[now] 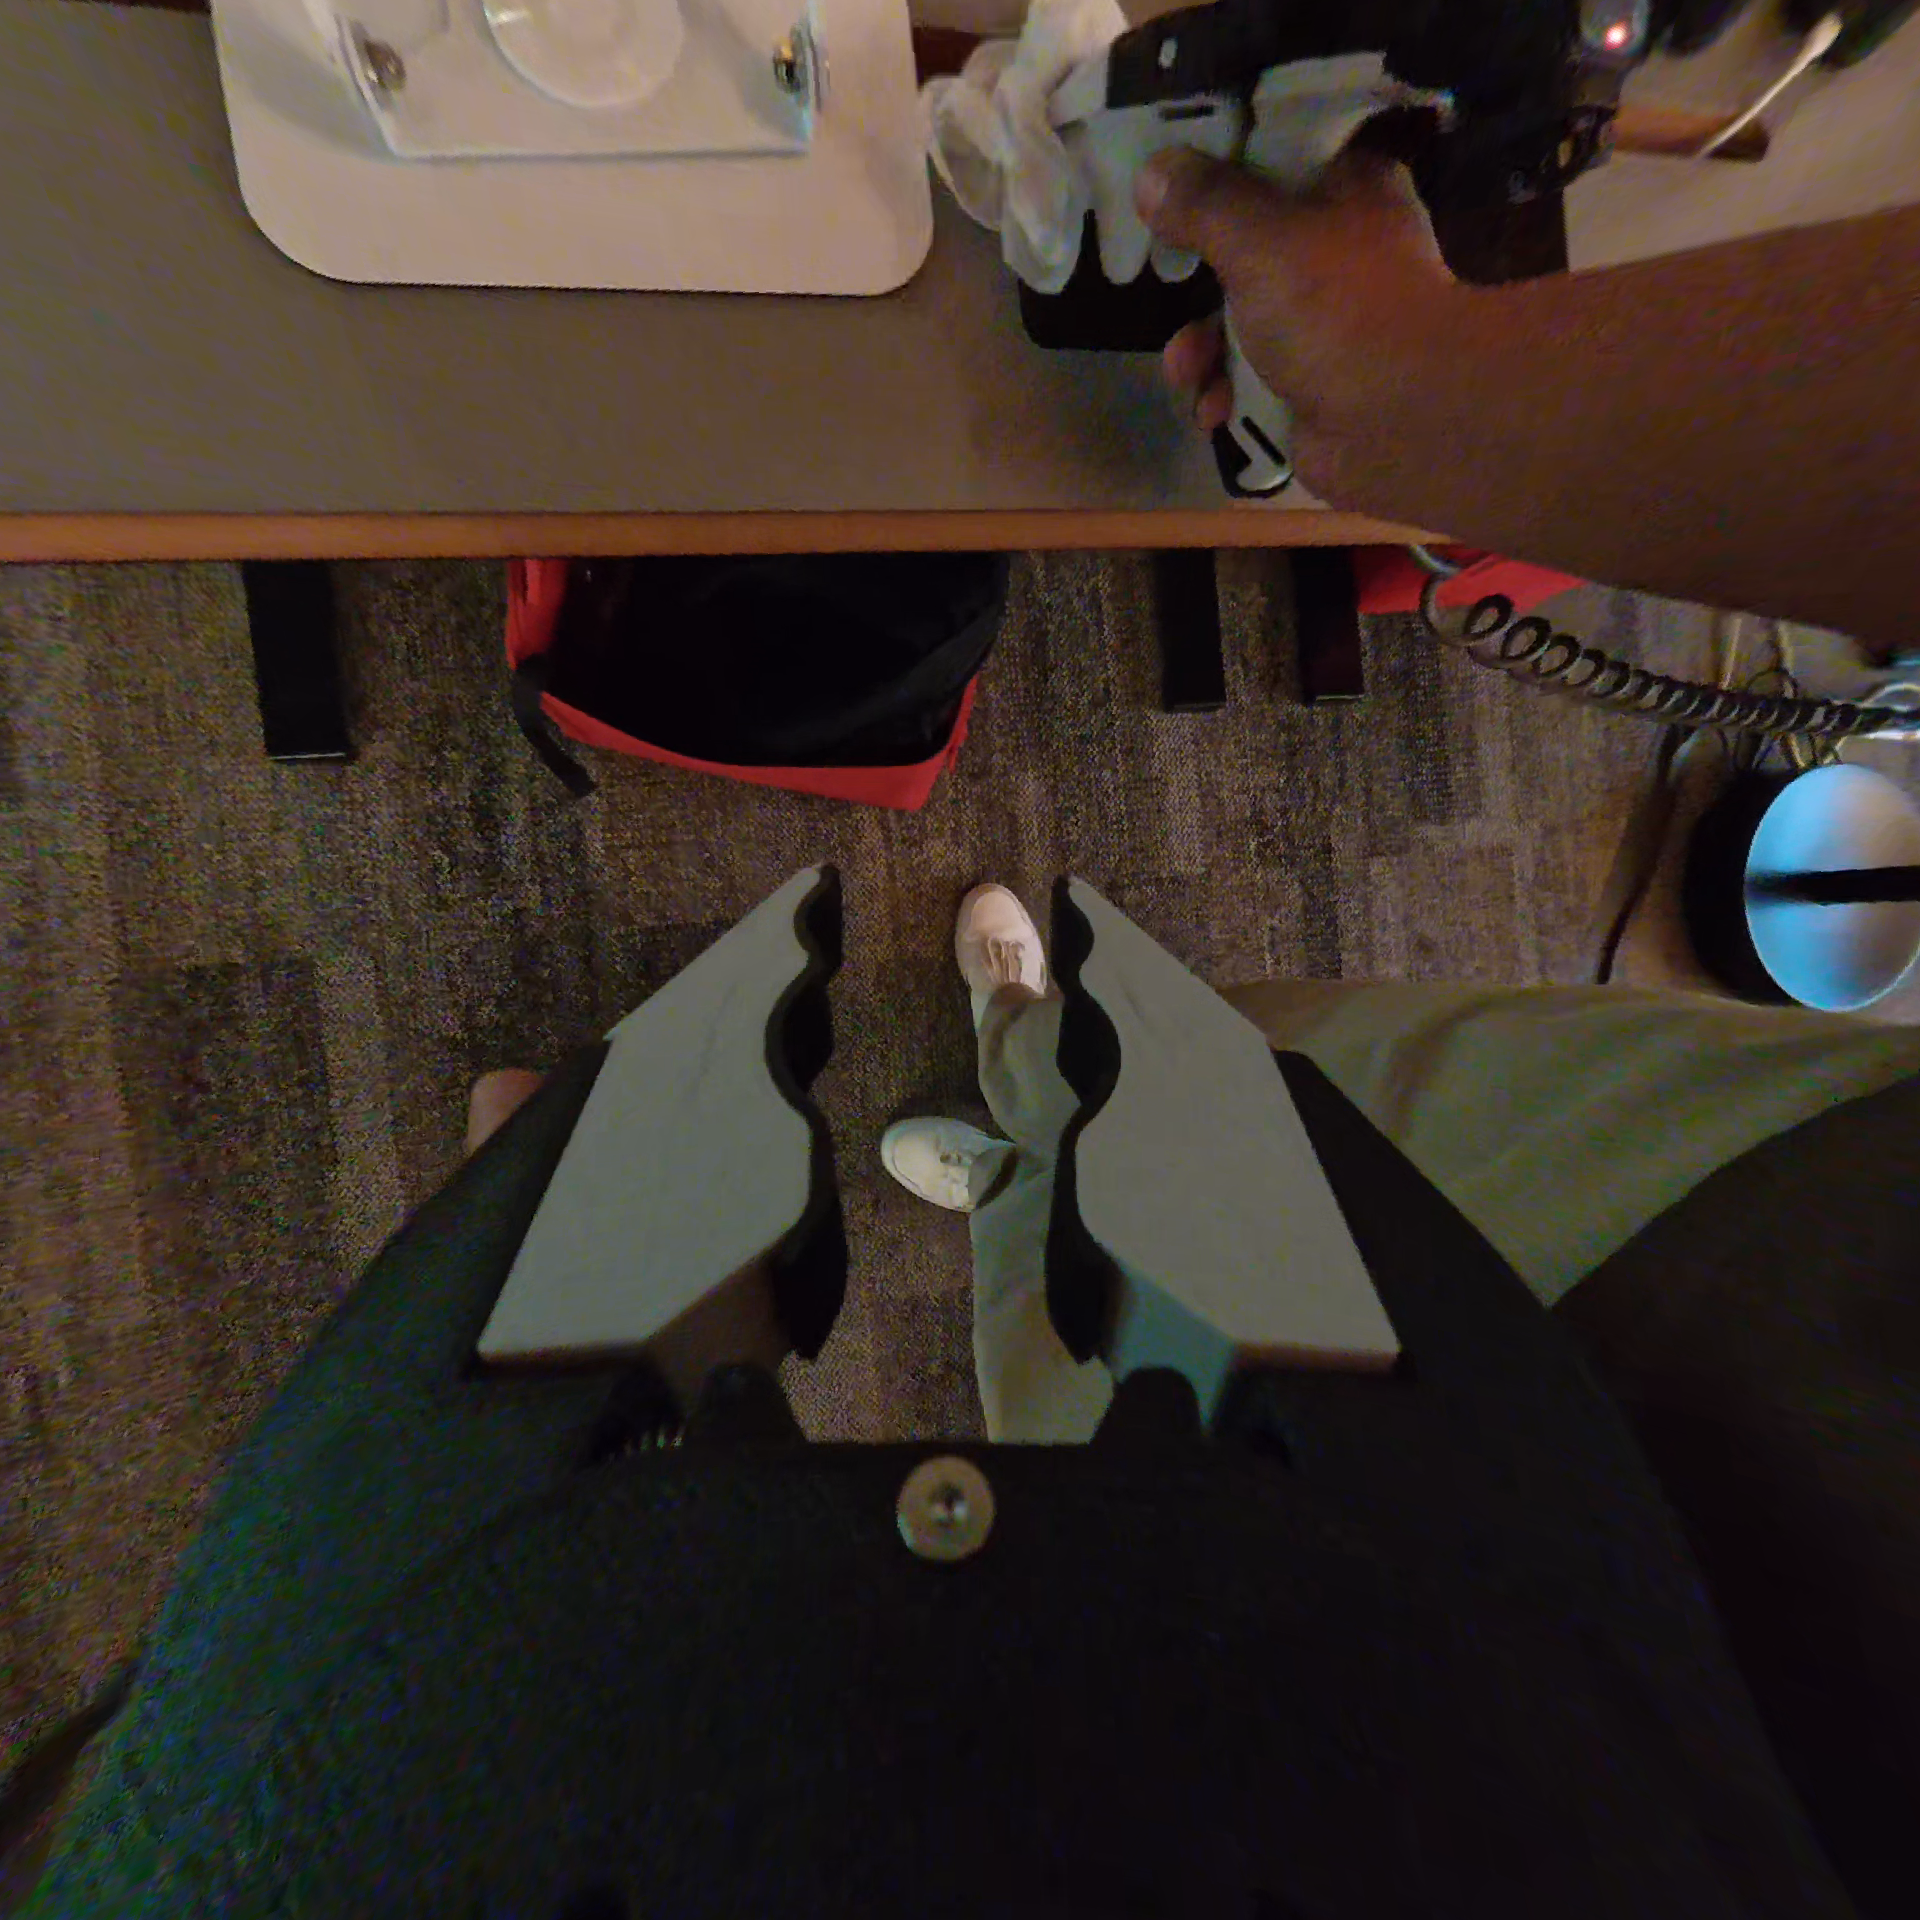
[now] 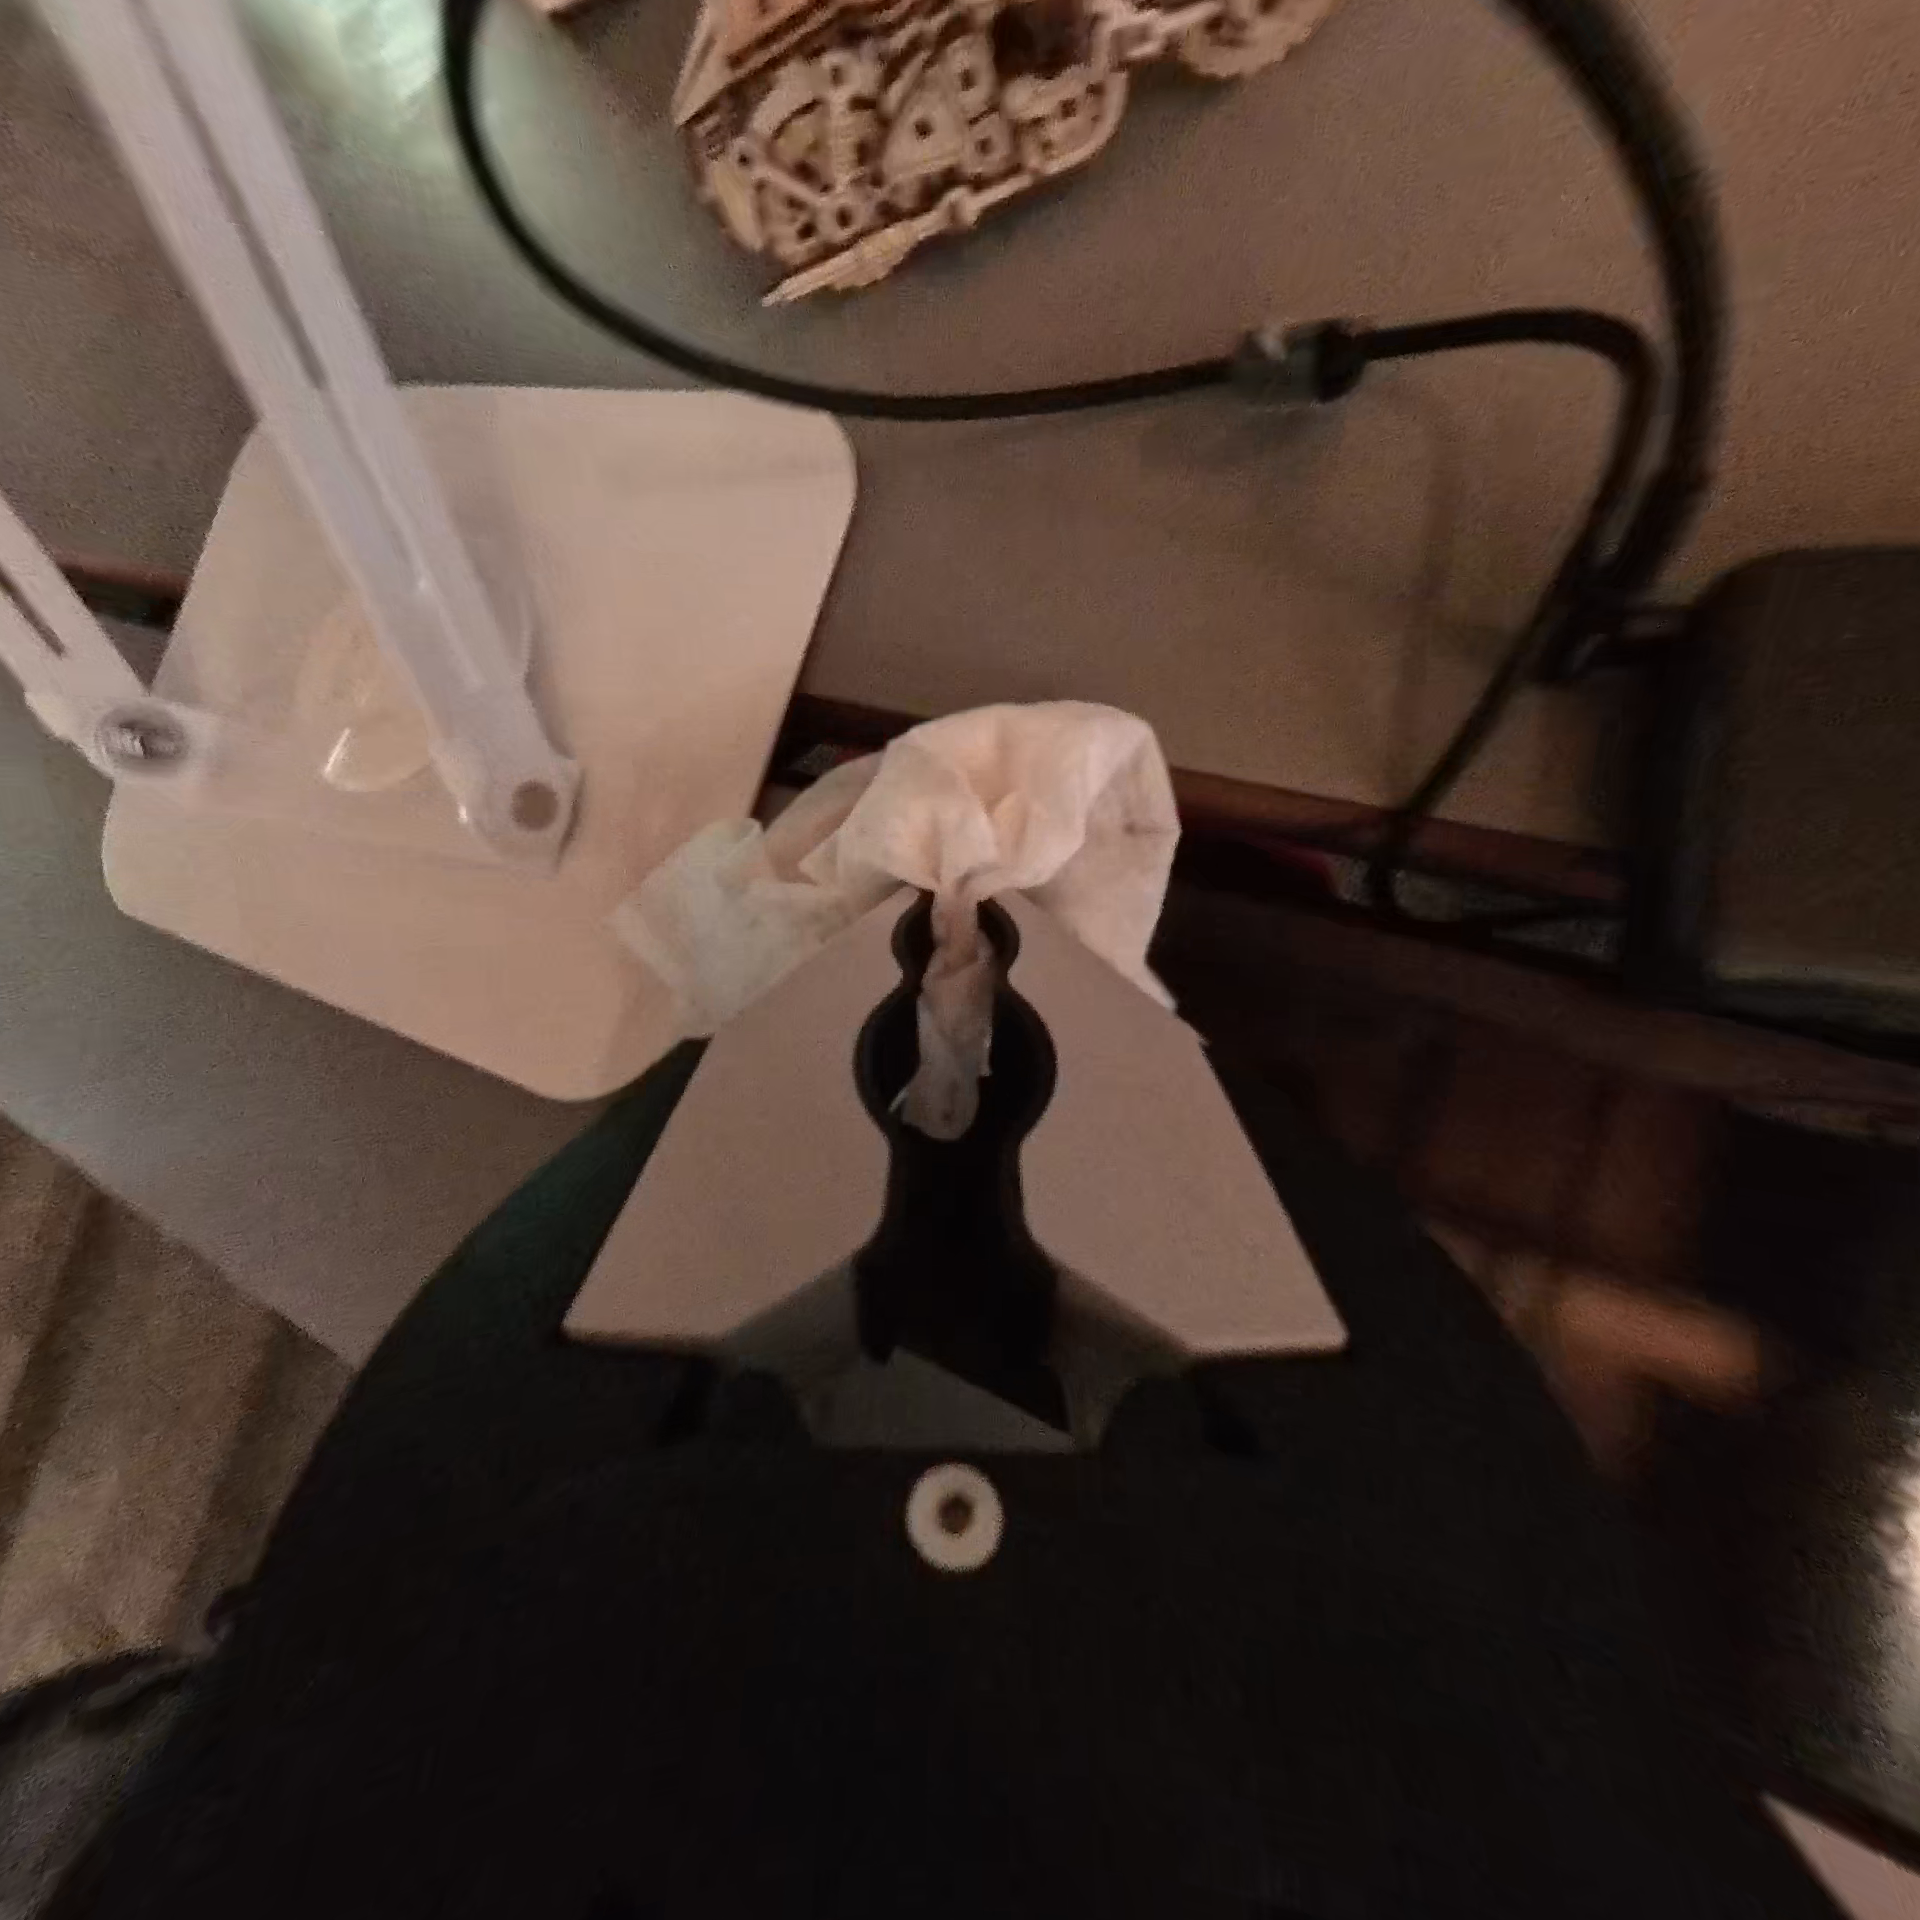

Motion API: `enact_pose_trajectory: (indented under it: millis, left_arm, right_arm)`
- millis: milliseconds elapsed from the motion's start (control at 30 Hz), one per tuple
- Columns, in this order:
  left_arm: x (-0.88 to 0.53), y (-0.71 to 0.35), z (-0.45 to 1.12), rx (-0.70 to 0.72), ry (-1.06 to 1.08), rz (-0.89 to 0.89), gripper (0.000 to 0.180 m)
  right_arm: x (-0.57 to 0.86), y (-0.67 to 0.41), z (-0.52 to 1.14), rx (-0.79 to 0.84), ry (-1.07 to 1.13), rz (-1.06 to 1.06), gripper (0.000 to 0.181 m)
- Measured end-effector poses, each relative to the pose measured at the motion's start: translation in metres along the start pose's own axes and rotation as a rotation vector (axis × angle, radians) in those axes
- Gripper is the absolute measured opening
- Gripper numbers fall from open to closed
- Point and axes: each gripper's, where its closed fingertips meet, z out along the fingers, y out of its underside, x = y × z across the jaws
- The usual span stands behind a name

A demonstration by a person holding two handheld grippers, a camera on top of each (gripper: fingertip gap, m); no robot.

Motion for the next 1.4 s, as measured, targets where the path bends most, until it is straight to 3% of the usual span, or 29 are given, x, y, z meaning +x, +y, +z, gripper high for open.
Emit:
enact_pose_trajectory:
  millis: [100, 167, 300, 333, 467, 633, 700, 767, 867, 967, 1067, 1200, 1400]
  left_arm:
    - [-0.003, 0.006, -0.007, 0.010, -0.012, -0.030, 0.034]
    - [-0.004, 0.014, -0.009, 0.009, -0.016, -0.054, 0.032]
    - [-0.004, 0.030, -0.008, -0.013, -0.010, -0.079, 0.033]
    - [-0.003, 0.032, -0.007, -0.018, -0.006, -0.079, 0.033]
    - [-0.004, 0.025, -0.008, -0.002, -0.015, -0.054, 0.035]
    - [-0.006, 0.022, -0.012, 0.030, -0.020, -0.088, 0.035]
    - [-0.004, 0.027, -0.012, 0.029, -0.009, -0.101, 0.034]
    - [-0.001, 0.035, -0.007, 0.008, 0.005, -0.094, 0.034]
    - [0.006, 0.038, -0.002, -0.011, 0.020, -0.059, 0.034]
    - [0.013, 0.035, 0.000, -0.019, 0.031, -0.023, 0.034]
    - [0.015, 0.029, -0.005, -0.002, 0.022, -0.004, 0.034]
    - [0.004, 0.038, -0.013, 0.024, -0.007, -0.063, 0.034]
    - [-0.030, 0.089, -0.031, 0.002, -0.079, -0.164, 0.034]
  right_arm:
    - [0.060, -0.006, -0.021, 0.065, 0.244, 0.184, 0.006]
    - [0.065, -0.006, -0.023, 0.092, 0.260, 0.259, 0.006]
    - [-0.025, 0.004, 0.007, -0.034, -0.161, 0.157, 0.006]
    - [-0.026, 0.007, 0.006, -0.063, -0.146, 0.063, 0.006]
    - [0.028, 0.010, -0.022, -0.067, -0.012, -0.045, 0.006]
    - [0.173, 0.032, -0.107, 0.025, 0.384, 0.161, 0.005]
    - [0.175, 0.046, -0.121, 0.062, 0.414, 0.271, 0.005]
    - [0.128, 0.051, -0.104, 0.043, 0.311, 0.197, 0.005]
    - [-0.004, 0.061, -0.053, -0.050, -0.023, -0.049, 0.005]
    - [-0.095, 0.077, -0.027, -0.128, -0.228, -0.134, 0.005]
    - [-0.088, 0.083, -0.037, -0.164, -0.236, -0.181, 0.005]
    - [0.046, 0.075, -0.091, -0.080, -0.030, -0.088, 0.005]
    - [0.283, 0.082, -0.207, -0.030, 0.512, 0.130, 0.005]
